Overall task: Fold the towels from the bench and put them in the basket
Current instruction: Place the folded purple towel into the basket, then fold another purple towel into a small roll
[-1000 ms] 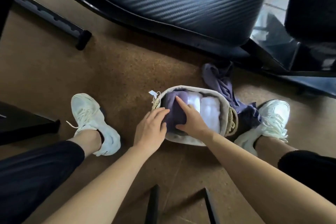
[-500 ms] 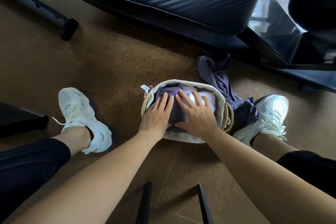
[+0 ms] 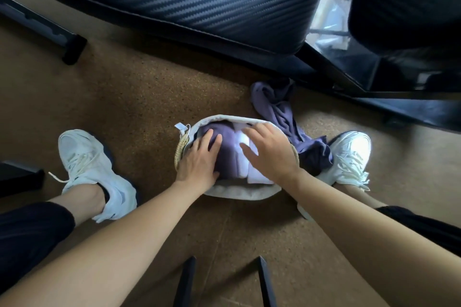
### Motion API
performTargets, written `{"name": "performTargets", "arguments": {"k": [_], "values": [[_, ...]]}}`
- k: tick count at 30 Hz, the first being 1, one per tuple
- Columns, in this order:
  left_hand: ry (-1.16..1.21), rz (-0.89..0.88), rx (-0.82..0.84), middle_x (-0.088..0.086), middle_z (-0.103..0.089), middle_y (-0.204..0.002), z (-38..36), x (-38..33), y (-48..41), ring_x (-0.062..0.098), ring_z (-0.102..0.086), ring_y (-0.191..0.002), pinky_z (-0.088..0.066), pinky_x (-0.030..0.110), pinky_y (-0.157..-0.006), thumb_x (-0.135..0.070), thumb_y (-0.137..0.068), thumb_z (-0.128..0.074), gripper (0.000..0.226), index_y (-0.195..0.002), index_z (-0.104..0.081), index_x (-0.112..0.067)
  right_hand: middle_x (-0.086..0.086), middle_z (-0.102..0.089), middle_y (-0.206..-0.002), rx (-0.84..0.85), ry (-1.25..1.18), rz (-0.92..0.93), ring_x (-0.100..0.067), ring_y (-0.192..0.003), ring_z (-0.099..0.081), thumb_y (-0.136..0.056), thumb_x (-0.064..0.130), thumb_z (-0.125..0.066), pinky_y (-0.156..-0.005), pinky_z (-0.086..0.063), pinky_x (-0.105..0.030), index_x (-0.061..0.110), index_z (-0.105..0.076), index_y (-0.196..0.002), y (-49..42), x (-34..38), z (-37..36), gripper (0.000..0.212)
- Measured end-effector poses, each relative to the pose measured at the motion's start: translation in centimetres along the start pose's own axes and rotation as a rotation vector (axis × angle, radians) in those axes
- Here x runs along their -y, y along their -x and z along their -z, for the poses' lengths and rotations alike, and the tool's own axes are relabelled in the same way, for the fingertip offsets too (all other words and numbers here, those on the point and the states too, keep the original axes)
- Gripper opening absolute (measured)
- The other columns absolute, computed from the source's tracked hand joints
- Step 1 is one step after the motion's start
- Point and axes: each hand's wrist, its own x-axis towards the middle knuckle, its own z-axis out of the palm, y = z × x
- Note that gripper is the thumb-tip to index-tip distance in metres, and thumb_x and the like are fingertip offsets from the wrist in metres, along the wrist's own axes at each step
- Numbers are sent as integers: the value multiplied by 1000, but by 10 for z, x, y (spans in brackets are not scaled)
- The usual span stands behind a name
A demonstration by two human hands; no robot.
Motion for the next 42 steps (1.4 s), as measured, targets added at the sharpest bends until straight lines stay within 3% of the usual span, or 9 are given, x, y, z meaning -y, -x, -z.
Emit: {"name": "performTargets", "arguments": {"k": [3, 6, 9, 15, 20, 25, 29, 38, 42], "values": [[-8, 41, -28, 5, -3, -170, 1, -11, 12, 31, -21, -153, -36, 46, -117, -32, -90, -72, 98, -161, -5, -24, -12, -62, -98, -186, -74, -377, -30, -90, -56, -90, 19, -67, -78, -41, -31, 8, -67, -103, -2, -34, 23, 17], [-12, 26, -66, 3, -7, -170, 6, -17, 20, 29, -19, -153, -34, 47, -118, -31, -92, -67, 87, -160, -13, -26, -13, -61, -131, 32, -262, -844, -38, -121, -54, -90, 28, -69, -98, -42, -38, 12, -53, -136, -14, -68, 28, 51], [20, -50, 23, -5, -1, -170, 6, -19, 24, 25, -7, -156, -31, 46, -119, -30, -97, -58, 76, -160, -15, -31, -12, -70, -122, 226, -536, -990, -32, -118, -63, -90, 27, -73, -101, -50, -40, 11, -60, -132, -18, -86, 21, 47], [23, -59, 199, -9, 12, -170, 18, -24, 27, 24, 4, -158, -33, 54, -119, -35, -100, -54, 72, -161, -15, -36, -8, -74, -90, 190, -483, -883, -28, -90, -70, -89, 21, -72, -84, -56, -42, 15, -74, -96, -10, -89, 41, 10], [145, -78, 150, -4, -18, -169, 59, -33, 48, 24, -23, -154, -34, 48, -119, -33, -100, -57, 65, -158, -28, -30, -8, -65, -77, 248, -429, -662, -22, -69, -59, -83, 17, -79, -62, -48, -34, 13, -64, -80, 2, -68, 109, 15], [211, -182, -16, -4, -49, -152, 125, -44, 90, 19, -45, -139, -42, 39, -112, -29, -96, -60, 53, -148, -48, -25, -15, -61, -80, 259, -447, -568, -23, -75, -54, -80, 3, -77, -65, -41, -34, -4, -63, -88, 34, -37, 183, 18], [249, -247, -132, -5, -53, -147, 171, -50, 126, 17, -47, -136, -44, 38, -110, -30, -96, -62, 52, -146, -49, -28, 2, -57, -73, 156, -459, -508, -14, -69, -53, -76, -2, -78, -65, -43, -31, 13, -56, -76, 56, -5, 228, 26], [529, -440, -322, -8, -63, -136, 215, -76, 231, 14, -55, -126, -45, 37, -108, -43, -87, -67, 53, -138, -60, -27, 2, -66, -81, 195, -582, -125, -3, -73, -59, -82, 11, -81, -70, -48, -21, 20, -66, -88, 88, 119, 313, 18], [587, -448, -365, -12, -71, -110, 211, -76, 274, 4, -61, -103, -49, 31, -93, -35, -88, -72, 22, -110, -70, -30, 8, -67, -88, 196, -540, -46, -10, -84, -63, -82, 20, -79, -80, -55, -29, 37, -61, -87, 108, 162, 326, 25]]}}
